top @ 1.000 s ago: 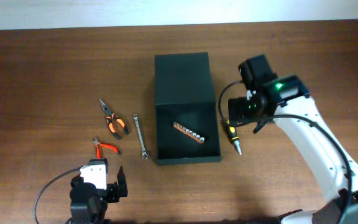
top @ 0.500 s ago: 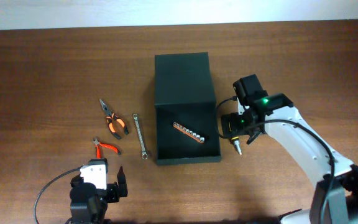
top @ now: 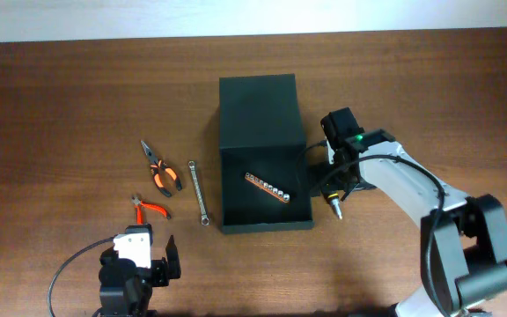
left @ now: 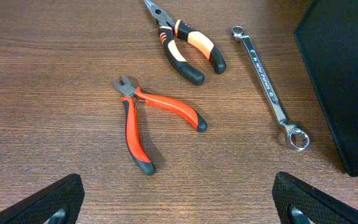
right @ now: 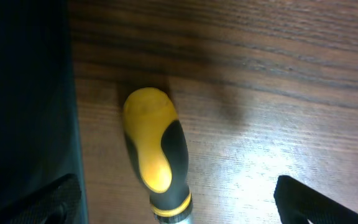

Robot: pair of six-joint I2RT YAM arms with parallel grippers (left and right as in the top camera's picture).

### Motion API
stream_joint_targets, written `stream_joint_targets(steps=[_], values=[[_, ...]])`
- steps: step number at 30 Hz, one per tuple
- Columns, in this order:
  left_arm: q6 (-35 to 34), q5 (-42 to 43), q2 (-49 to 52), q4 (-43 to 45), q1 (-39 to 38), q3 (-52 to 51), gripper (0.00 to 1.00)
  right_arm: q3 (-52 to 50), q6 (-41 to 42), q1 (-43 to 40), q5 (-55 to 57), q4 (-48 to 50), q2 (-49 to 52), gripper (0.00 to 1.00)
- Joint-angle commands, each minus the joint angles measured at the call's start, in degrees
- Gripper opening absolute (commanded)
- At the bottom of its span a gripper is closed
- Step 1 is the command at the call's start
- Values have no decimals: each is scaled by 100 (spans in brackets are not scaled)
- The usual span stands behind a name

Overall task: Pack container
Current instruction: 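Move the right gripper down onto the yellow-black screwdriver and grasp it, then lift the screwdriver into the box and release it beside the strip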

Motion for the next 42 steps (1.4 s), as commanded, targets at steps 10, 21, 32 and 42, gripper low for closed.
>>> stream_joint_targets(steps=[10, 21, 32, 42], values=[[90, -22, -55, 11, 37, -44, 99, -39, -15, -31, -33, 251, 658, 84], [90, -22, -55, 13, 37, -44, 99, -2, -15, -31, -26, 273, 675, 27], [90, -22, -55, 11, 37, -44, 99, 778, -127, -31, 20, -431, 289, 24], [90, -22, -55, 13, 37, -44, 99, 2269, -1641, 260, -490, -1429, -291, 21]])
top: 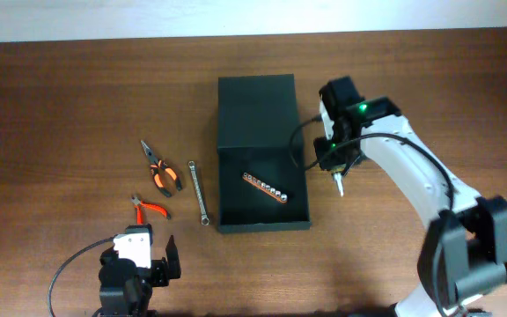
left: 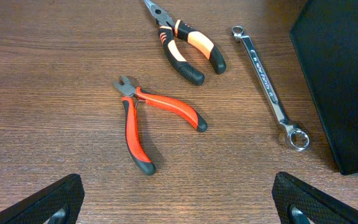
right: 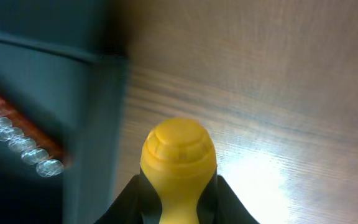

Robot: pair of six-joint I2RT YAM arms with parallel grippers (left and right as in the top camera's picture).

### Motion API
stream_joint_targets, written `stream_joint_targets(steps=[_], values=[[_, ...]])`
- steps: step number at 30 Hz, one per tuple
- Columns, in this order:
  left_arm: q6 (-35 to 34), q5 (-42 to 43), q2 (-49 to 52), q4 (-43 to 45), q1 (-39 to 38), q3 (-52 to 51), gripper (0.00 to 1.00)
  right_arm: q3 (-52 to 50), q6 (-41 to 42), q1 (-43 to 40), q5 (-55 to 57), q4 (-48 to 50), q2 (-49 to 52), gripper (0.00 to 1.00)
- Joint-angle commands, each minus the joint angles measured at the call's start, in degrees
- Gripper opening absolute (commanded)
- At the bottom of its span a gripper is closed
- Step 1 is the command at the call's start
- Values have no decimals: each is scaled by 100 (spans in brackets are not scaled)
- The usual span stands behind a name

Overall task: Pack container
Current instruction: 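Lift the screwdriver into the box and release it beside the strip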

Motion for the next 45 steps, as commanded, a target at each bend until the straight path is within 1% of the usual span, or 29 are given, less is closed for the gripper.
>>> stream_joint_targets(steps=[1, 6, 11, 15, 18, 20, 29, 38, 41, 44, 45], values=[[90, -22, -55, 13, 37, -42, 99, 501, -1054, 275, -577, -59, -374, 21], [90, -22, -55, 11, 37, -42, 99, 713, -2247, 839, -1320, 20, -413, 22], [90, -22, -55, 11, 37, -42, 99, 706, -2763, 1270, -1239, 57, -365, 22], [90, -22, -55, 13, 37, -42, 99, 706, -2905, 1298, -1220, 146, -155, 22], [90, -22, -55, 13, 37, -42, 99, 706, -3101, 1296, -1200, 173, 101, 27], [90, -22, -55, 11, 37, -42, 99, 706, -3143, 1300, -1200, 212, 304, 27], [90, -22, -55, 13, 37, -42, 99, 706, -3248, 1300, -1051, 313, 1156, 26], [90, -22, -55, 13, 37, -42, 99, 706, -3289, 1300, -1029, 420, 1696, 26], [90, -22, -55, 11, 37, -42, 99, 704, -3287, 1300, -988, 487, 1797, 29], [90, -22, -55, 11, 37, -42, 99, 706, -3289, 1300, -988, 492, 1821, 38], [90, -22, -55, 11, 37, -42, 99, 706, -3287, 1300, -988, 492, 1821, 40]])
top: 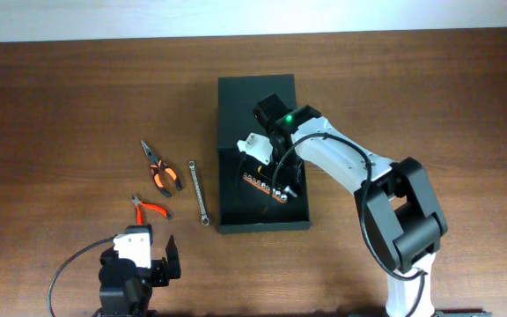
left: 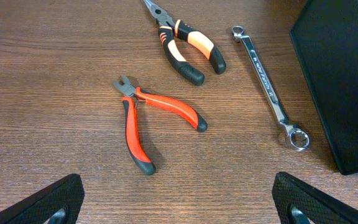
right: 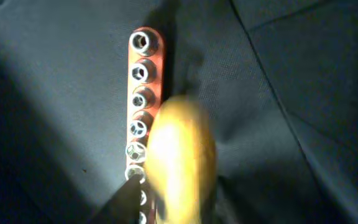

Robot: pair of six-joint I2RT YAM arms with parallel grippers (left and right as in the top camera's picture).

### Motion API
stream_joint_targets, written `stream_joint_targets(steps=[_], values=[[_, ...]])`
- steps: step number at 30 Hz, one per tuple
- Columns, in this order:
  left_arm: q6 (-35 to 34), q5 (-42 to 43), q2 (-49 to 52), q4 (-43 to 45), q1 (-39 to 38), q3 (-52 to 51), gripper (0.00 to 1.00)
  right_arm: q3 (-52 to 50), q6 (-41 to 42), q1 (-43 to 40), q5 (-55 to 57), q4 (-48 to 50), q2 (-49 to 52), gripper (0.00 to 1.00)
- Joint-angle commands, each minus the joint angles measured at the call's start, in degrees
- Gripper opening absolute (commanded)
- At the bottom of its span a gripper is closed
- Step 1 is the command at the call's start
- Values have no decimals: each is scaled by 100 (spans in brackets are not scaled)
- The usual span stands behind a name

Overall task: Pack container
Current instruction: 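Lift the screwdriver into the box and release it beside the strip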

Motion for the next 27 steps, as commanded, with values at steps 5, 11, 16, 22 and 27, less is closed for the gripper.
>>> stream_joint_targets(steps=[5, 11, 16, 22, 27], values=[[90, -22, -55, 11, 37, -42, 99, 76, -39, -7, 20, 37, 28, 49], [90, -22, -55, 11, 37, -42, 99, 402, 345, -7, -87, -205, -251, 88], [90, -22, -55, 11, 37, -42, 99, 905, 568, -7, -437, -601, -984, 99], [90, -22, -55, 13, 37, -42, 99, 953, 949, -111, -153, -664, -2579, 99], [90, -22, -55, 11, 37, -42, 99, 820, 1169, -494, 111, -988, -3812, 99]])
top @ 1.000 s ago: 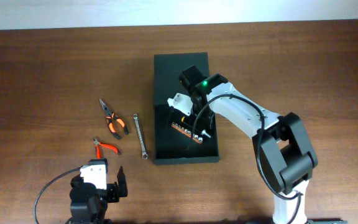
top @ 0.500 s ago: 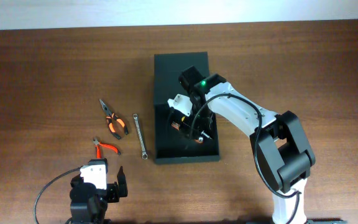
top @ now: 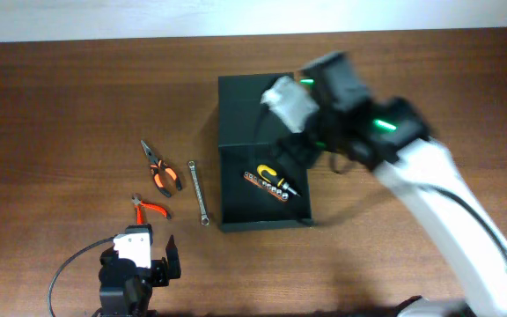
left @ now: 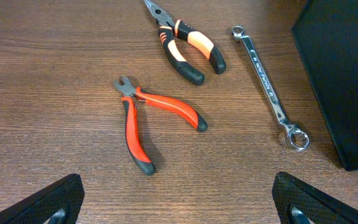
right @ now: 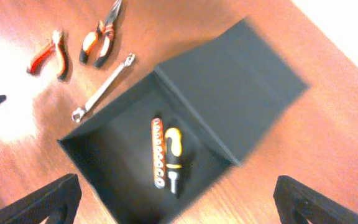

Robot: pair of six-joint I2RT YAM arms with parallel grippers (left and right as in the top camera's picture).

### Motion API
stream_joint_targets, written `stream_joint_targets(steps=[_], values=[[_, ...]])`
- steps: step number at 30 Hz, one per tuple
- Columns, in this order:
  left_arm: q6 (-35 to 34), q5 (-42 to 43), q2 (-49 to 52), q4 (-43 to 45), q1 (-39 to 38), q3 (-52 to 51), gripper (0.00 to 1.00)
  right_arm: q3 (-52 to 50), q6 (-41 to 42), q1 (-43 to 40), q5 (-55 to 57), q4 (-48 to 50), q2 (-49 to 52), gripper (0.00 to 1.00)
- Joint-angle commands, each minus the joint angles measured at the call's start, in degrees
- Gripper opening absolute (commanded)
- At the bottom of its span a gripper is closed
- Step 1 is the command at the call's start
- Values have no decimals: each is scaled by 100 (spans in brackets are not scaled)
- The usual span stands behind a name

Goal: Pack container

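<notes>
The black box [top: 267,224] stands open at mid-table, its lid flap [right: 241,81] folded back. On its floor lie an orange socket rail [right: 157,152] and, right beside it, a yellow-and-black screwdriver [right: 173,155]. My right gripper [right: 176,199] hangs high above the box, open and holding nothing. Left of the box lie a wrench [left: 269,84], orange-and-black long-nose pliers [left: 188,43] and red cutters [left: 142,121]. My left gripper [left: 178,199] rests open near the front edge, short of the cutters.
The three loose tools lie in a cluster between the left arm and the box's left wall [left: 337,81]. The right arm [top: 429,176] reaches in blurred from the right. Bare wood surrounds the box.
My right gripper was down inside the box, shut on the screwdriver over the socket rail. Now the screwdriver lies beside the rail and the gripper is open, high above the box.
The screwdriver first lay on the table right of the box, between my open right fingers. Then the gripper held it lifted beside the box wall, then low inside the box. It now lies released in the box. The left arm stayed still.
</notes>
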Motion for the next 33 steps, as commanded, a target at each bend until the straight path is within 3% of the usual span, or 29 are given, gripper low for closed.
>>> stream_joint_targets(steps=[1, 9, 21, 26, 33], values=[[90, -22, -55, 11, 37, -42, 99, -90, 256, -380, 219, -286, -861, 99], [90, -22, -55, 13, 37, -42, 99, -1729, 304, -1108, 219, -260, -3069, 99], [90, -22, -55, 11, 37, -42, 99, -4446, 1462, -1200, 240, 66, -6725, 99], [90, -22, -55, 11, 37, -42, 99, -4811, 1604, -1198, 245, 105, -7503, 99], [90, -22, -55, 13, 37, -42, 99, -4817, 1604, -1198, 343, 136, -7587, 99]])
